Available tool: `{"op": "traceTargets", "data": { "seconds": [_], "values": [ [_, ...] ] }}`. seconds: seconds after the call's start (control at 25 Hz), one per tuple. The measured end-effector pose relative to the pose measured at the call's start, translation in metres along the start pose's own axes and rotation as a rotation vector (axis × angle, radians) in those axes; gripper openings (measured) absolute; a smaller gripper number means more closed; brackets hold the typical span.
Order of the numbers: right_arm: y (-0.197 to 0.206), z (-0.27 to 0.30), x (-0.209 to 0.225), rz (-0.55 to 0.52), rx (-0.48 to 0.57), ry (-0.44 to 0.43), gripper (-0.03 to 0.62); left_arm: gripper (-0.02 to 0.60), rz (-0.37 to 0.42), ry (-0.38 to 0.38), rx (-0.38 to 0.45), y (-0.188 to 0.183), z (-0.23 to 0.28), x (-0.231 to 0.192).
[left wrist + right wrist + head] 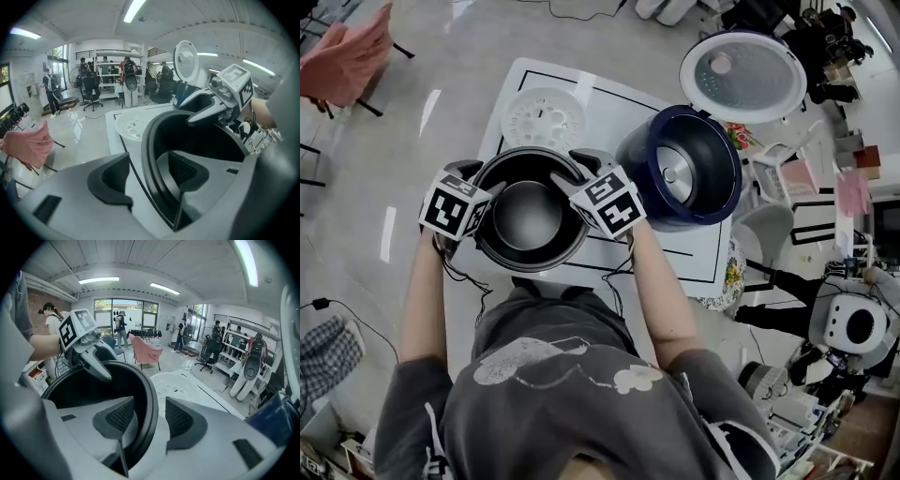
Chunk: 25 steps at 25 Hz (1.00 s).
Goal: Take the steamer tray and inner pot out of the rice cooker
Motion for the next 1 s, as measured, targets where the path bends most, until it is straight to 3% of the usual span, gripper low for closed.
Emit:
{"op": "traceTargets", "data": {
  "seconds": [0.08,0.2,0.4,0.6,0.8,1.0],
  "values": [
    [-0.006,-0.011,-0.001,0.004,0.054,0.031,0.226,0.330,-0.006,-0.006,0.030,-0.002,-0.004,0.005],
    [-0.010,-0.029,0.001,0.019,0.136,0.087,0.227,0.368,0.017,-0.087,0.103,-0.010,-0.014,0.005],
    [-0.018,-0.066,-0.004,0.053,0.295,0.113,0.250,0.382,-0.017,-0.270,0.241,-0.024,-0.050,0.004],
    [-0.030,-0.128,-0.015,0.003,0.545,0.170,0.250,0.382,0.005,-0.413,0.296,-0.040,-0.087,0.028],
    [-0.018,-0.191,-0.028,-0.039,0.651,0.163,0.249,0.382,0.115,-0.502,0.315,-0.065,-0.105,0.084],
    [0.007,-0.258,-0.030,-0.068,0.740,0.208,0.249,0.382,0.141,-0.568,0.430,-0.096,-0.120,0.147]
  ]
}}
Point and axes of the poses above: the fingertips, and each gripper's own axes: z forward along the fingers, x to its right, y out of its underside, the point moved 3 cm from there along -z, backward along the fingers, and after that the axes turned 13 degrees about z, right-handed, at the moved point
